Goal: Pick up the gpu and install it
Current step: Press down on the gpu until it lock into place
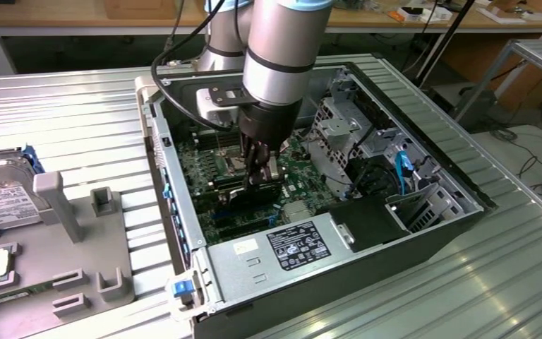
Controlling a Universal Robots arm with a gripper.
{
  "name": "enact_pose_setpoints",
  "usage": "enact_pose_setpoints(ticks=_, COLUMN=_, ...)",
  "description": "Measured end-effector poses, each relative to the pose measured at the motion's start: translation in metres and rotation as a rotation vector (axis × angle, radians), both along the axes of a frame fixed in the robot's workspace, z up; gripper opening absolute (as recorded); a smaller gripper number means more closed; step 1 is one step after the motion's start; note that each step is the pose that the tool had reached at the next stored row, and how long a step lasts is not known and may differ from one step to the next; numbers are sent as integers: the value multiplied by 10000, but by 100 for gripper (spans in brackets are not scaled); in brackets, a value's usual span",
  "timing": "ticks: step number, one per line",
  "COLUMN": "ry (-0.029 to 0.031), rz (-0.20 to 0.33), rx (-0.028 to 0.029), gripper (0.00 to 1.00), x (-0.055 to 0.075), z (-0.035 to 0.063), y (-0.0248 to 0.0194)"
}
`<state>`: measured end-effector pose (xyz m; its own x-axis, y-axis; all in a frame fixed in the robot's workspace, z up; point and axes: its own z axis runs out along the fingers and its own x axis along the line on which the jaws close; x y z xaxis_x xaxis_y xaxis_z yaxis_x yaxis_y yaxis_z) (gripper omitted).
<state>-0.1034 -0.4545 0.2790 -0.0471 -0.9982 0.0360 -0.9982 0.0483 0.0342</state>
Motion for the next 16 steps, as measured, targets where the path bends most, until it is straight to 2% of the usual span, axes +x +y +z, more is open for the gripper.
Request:
enact_pose_setpoints(ticks=5, ry=-7, rz=3, rx=9, gripper=11, x=0, z=-18, y=2)
enact_pose_setpoints(ticks=7, ry=-7, rz=2, rx=47, gripper=11, x=0, z=-23, y=5)
enact_pose_setpoints(ticks=9, ry=-8, rz=3, rx=146, gripper=11, x=0, z=-29, y=11)
enact_pose_setpoints(ticks=10, ry=-8, rz=3, rx=172, gripper=11, x=0, z=-30, y=12)
enact_pose_setpoints(ticks=16, ry=-6, rz=3, rx=170, gripper=11, x=0, z=-53, y=12)
